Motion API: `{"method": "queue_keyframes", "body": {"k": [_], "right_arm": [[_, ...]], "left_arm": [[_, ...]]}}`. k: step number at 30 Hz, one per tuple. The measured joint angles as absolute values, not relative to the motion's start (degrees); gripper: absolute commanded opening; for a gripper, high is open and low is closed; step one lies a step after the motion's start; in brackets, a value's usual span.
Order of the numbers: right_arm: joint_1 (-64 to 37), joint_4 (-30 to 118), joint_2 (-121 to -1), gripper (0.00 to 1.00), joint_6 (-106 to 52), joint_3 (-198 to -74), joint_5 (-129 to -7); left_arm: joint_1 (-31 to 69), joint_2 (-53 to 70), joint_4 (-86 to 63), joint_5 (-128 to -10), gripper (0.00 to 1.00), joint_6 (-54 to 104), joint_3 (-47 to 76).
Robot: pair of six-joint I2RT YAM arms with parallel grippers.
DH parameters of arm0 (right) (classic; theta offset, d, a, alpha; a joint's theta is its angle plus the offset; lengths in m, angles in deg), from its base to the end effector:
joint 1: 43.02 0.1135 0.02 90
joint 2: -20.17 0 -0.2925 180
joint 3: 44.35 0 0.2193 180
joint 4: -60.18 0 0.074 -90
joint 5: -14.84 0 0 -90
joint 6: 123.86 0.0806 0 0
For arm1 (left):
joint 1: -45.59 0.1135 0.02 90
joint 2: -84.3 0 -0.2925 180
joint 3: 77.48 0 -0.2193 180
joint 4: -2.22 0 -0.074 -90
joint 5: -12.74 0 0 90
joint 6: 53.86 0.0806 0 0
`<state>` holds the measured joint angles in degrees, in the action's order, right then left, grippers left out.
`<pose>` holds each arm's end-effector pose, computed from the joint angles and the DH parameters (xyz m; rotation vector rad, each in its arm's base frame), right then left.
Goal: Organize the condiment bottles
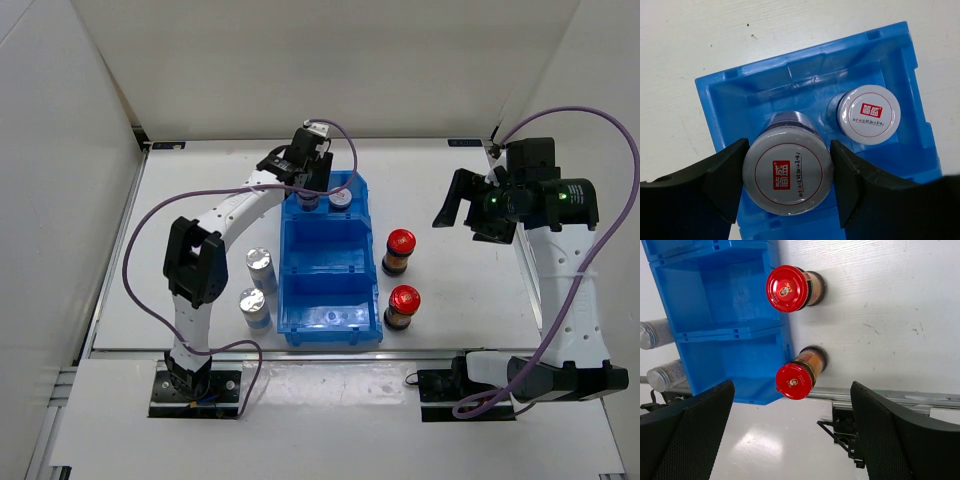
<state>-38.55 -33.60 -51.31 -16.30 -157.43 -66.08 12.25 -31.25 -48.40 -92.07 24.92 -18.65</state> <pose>0.1837 0.0271 0.4151 0.2174 2.4913 0.3585 0.4055 -0.2421 0.2914 0.3227 2.3025 -0.0854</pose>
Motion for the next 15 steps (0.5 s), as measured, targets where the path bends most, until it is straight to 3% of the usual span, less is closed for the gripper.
{"method": "queue_keyframes", "body": {"k": [3,7,15], "right_arm": [[-38.55,-33.60,-51.29,1.00,-16.34,-157.24,-66.26],[-38.55,-33.60,-51.27,1.00,-16.45,-157.17,-66.45],[-38.55,-33.49,-52.17,1.00,-16.80,-154.48,-67.98]], "left_arm": [[12.25,-31.22,-46.84,-92.20,0.35,24.70,-17.67],[12.21,-31.68,-45.73,-92.18,1.00,24.59,-16.03],[12.43,-33.69,-44.88,-92.83,1.00,24.57,-15.99]]}}
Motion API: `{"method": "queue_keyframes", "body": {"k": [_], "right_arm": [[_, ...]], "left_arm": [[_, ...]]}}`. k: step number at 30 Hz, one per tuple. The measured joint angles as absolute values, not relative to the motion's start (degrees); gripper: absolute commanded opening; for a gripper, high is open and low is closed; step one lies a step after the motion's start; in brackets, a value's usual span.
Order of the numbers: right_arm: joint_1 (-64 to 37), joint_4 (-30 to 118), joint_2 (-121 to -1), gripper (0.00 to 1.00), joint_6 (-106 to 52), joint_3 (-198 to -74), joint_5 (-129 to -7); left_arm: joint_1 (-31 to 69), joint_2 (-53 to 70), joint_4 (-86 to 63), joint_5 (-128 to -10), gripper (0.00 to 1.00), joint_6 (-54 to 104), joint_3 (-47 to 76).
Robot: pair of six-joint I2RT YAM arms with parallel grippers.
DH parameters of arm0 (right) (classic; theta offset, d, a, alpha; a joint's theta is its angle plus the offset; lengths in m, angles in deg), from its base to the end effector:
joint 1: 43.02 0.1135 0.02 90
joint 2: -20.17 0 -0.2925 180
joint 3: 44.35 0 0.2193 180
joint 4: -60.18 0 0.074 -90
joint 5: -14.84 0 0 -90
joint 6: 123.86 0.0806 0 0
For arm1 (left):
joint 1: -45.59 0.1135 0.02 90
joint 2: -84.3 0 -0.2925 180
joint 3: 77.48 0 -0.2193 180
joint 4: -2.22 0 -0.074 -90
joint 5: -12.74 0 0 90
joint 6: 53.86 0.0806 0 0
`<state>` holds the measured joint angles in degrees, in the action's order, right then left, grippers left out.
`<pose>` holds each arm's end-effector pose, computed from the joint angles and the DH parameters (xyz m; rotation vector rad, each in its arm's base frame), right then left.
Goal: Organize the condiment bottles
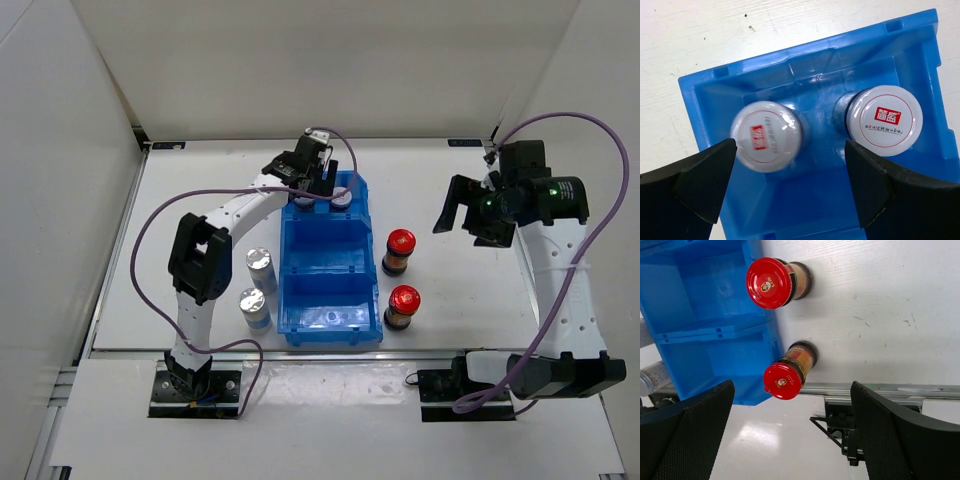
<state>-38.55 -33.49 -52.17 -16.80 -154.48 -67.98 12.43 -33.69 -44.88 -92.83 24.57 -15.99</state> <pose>0.1896 0.0249 0.3991 0.2320 2.5528 0.3049 0.4143 -0.2449 0.2636 0.3136 2.3255 -0.0587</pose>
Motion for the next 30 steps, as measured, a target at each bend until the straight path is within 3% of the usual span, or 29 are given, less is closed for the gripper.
{"method": "queue_keyframes", "body": {"k": [10,16,24,30], "right_arm": [[-38.42,-33.23,-51.40,1.00,-18.29,-145.11,-69.06],[-32.41,-31.24,-52.27,1.00,-18.50,-140.04,-70.02],[-22.73,-22.37,-62.72,1.00,-22.00,-139.93,-75.13],[-19.56,-17.06,-69.17,1.00,-25.61,-139.91,-78.96]], "left_arm": [[13.23,-30.68,-46.49,-98.43,1.00,24.94,-15.03],[14.52,-13.48,-50.04,-101.60,1.00,23.87,-6.68],[17.36,11.09,-57.58,-100.97,1.00,18.06,8.23],[17.85,16.12,-62.28,-98.93,1.00,16.53,13.63]]}}
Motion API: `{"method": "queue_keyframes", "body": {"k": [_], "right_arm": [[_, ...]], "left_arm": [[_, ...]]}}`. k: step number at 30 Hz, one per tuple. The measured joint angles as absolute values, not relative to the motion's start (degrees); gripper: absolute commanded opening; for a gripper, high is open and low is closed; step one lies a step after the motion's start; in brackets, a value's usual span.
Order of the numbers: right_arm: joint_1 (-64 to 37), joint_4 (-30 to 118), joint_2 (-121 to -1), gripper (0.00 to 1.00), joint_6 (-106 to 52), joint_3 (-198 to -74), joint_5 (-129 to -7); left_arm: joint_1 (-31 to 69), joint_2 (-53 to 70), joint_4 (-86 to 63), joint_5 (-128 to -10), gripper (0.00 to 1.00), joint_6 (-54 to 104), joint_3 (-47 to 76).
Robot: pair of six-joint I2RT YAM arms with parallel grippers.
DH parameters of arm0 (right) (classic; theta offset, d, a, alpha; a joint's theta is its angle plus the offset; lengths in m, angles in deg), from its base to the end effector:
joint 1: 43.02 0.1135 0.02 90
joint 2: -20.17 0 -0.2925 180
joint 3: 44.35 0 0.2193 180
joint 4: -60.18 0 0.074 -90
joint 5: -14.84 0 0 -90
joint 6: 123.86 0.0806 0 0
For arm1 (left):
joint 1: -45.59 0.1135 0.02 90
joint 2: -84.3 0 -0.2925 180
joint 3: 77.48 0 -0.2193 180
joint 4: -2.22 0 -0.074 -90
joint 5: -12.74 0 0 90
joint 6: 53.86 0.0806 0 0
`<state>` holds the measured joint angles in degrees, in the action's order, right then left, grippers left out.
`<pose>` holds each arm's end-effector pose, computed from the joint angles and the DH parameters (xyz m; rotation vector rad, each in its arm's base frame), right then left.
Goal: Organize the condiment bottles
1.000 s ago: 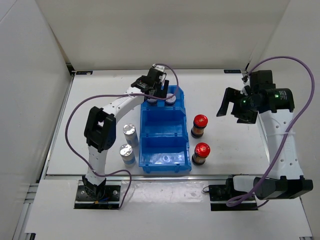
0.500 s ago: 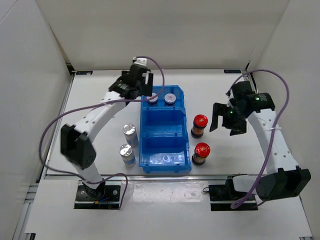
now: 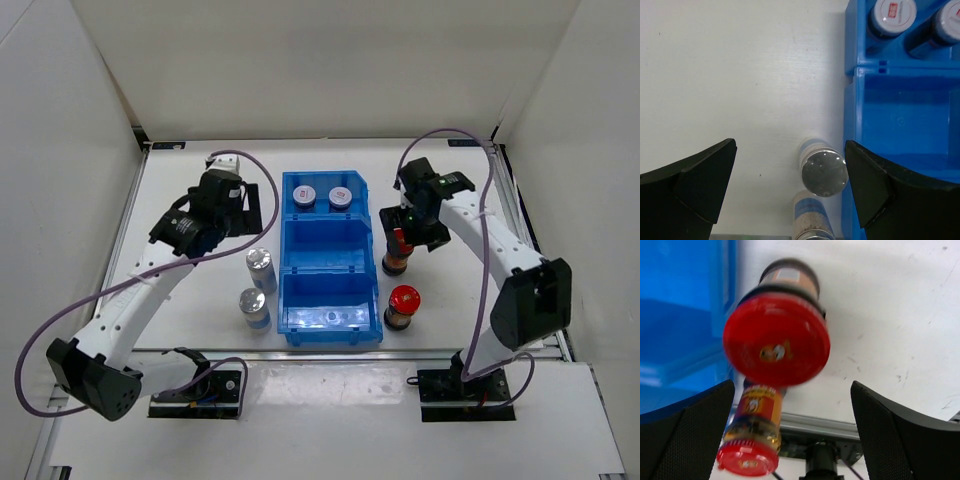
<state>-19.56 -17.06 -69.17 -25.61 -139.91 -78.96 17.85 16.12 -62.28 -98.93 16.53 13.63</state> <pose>0.2634 0.1085 0.2837 -0.3558 2.7822 0.0386 0.2120 -0.0779 0.3596 -0.0239 2.2692 0.0090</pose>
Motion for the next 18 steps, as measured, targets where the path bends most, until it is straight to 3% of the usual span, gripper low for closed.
{"method": "queue_keyframes", "body": {"k": [4,7,8,9,11,14,15,18], "right_arm": [[-19.36,-14.61,-73.24,1.00,-26.85,-139.93,-81.40],[-19.36,-13.52,-76.12,0.89,-27.05,-139.95,-81.43],[-19.29,-13.25,-76.82,0.84,-27.07,-139.95,-81.27],[-19.19,-13.01,-77.43,0.71,-26.98,-139.97,-81.01],[-18.86,-12.69,-78.22,0.63,-26.90,-140.41,-80.84],[-18.62,-12.66,-78.74,0.46,-26.79,-141.39,-81.19],[-18.49,-12.82,-78.81,0.35,-26.57,-141.59,-81.75],[-17.76,-14.46,-78.77,0.20,-25.65,-143.07,-84.03]], "left_arm": [[18.70,15.75,-63.85,-98.43,1.00,15.13,15.73],[19.33,15.24,-64.70,-97.93,1.00,13.69,17.10],[19.55,14.98,-64.75,-97.75,1.00,13.16,17.41],[19.77,14.79,-64.83,-97.60,1.00,12.70,17.54],[20.01,14.37,-64.81,-97.47,1.00,12.07,17.56],[20.40,13.76,-64.66,-96.97,1.00,11.50,17.56],[20.51,13.52,-64.64,-96.70,1.00,11.41,17.56],[21.19,12.60,-64.46,-95.87,1.00,11.17,17.56]]}}
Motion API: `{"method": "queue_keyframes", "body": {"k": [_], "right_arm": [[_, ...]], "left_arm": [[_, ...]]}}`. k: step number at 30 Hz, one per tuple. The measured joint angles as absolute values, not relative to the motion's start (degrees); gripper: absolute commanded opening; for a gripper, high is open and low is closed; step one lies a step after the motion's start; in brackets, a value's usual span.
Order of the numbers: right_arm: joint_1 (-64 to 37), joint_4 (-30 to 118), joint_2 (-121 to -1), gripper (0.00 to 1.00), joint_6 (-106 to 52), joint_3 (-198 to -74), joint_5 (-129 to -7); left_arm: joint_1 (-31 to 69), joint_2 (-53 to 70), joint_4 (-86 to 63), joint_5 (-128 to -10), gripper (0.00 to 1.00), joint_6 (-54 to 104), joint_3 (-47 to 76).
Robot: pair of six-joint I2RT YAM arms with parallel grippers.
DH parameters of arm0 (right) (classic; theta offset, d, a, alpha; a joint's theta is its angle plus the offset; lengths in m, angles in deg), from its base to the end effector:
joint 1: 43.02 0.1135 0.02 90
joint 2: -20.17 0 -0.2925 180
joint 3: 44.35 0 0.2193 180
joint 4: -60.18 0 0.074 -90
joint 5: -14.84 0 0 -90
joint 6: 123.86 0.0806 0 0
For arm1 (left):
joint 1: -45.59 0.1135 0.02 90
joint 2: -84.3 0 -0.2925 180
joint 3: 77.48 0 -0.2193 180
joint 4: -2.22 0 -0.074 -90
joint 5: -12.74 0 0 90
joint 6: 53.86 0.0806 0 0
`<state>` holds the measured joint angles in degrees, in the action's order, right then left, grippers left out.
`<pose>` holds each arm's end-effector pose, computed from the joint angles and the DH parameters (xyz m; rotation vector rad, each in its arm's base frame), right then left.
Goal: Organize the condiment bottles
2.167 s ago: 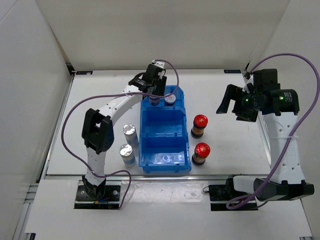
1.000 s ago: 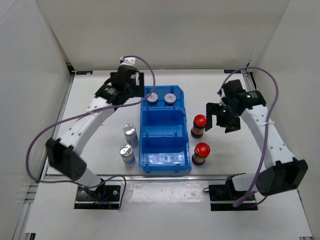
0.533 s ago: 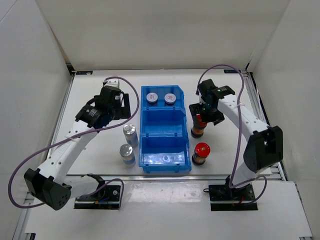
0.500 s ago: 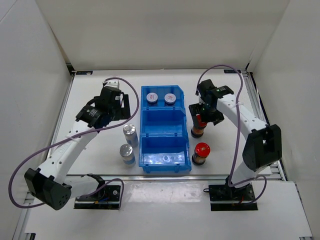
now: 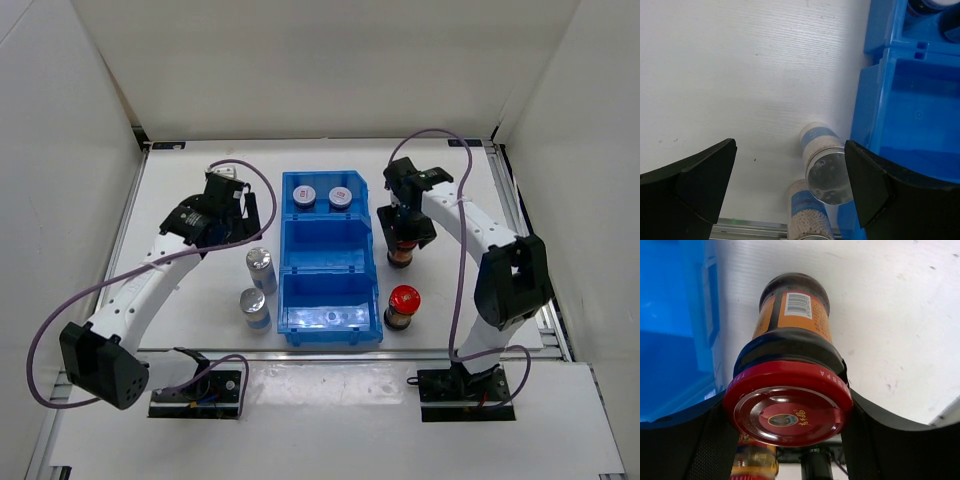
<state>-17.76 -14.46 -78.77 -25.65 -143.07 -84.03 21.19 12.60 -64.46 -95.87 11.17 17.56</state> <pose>0.2991 0.1274 0.2533 -0.3924 2.8157 -0.1024 0.2212 -0.0721 0.3207 -0.1438 2.4316 0.0264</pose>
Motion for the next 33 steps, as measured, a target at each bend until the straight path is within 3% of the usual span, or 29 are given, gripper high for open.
{"method": "queue_keyframes", "body": {"k": [2,7,11,17,26,33], "right_arm": [[-17.15,-16.95,-78.33,0.08,-24.75,-145.63,-85.51],[-14.95,-21.06,-74.59,0.00,-23.57,-156.10,-84.97],[-9.02,-21.28,-72.73,0.00,-23.73,-164.69,-83.59],[0.92,-22.70,-75.73,0.00,-24.12,-166.40,-80.88],[2.17,-24.16,-89.28,0.03,-25.04,-167.38,-84.66],[0.68,-24.20,-93.26,0.20,-23.84,-171.01,-87.90]], "left_arm": [[21.54,11.73,-64.26,-95.65,1.00,11.06,17.56],[21.87,10.13,-63.32,-95.13,1.00,11.00,17.61],[21.87,10.04,-61.44,-94.41,1.00,10.97,17.61],[21.87,9.91,-61.16,-93.45,1.00,11.52,17.63],[21.87,11.16,-61.75,-90.39,1.00,12.92,17.59],[21.87,13.30,-62.78,-86.10,1.00,13.18,17.59]]}}
